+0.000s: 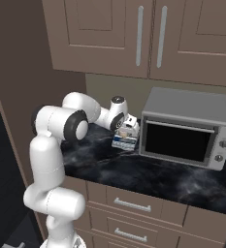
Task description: Take the steak from the fridge and place it on the digital scale on the counter by the fridge. Wait a few seconds for a reading, then move it to the plate on the dining counter.
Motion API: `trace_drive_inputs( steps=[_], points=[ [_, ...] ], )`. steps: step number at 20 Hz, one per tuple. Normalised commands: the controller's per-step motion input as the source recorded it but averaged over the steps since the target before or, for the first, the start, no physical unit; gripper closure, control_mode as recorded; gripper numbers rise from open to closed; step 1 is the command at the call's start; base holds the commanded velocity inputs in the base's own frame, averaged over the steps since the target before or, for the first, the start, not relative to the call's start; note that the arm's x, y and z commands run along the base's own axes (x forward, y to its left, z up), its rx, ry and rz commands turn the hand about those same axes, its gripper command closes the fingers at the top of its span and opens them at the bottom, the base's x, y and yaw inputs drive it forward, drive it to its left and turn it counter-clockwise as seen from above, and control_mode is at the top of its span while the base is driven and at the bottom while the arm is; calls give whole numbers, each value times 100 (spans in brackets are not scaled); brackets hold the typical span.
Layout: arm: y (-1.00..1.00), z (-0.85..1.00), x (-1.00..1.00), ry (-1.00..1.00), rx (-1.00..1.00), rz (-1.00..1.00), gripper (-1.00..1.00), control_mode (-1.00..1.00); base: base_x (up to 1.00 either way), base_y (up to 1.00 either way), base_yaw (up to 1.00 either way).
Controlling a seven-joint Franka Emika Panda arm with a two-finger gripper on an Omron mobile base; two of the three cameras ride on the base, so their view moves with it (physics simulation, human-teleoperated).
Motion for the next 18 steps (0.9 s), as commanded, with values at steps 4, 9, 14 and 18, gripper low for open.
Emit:
trace_drive_inputs(
  steps=[4, 9, 14, 18],
  points=[
    [0, 7, 0, 0, 0, 0, -100, -100, 0, 0, 0],
    [0, -3, 0, 0, 0, 0, -100, -100, 0, 0, 0],
    [0, -23, 0, 0, 0, 0, -100, -100, 0, 0, 0],
    [0, -21, 9, 0, 0, 0, -100, -100, 0, 0, 0]
  ],
)
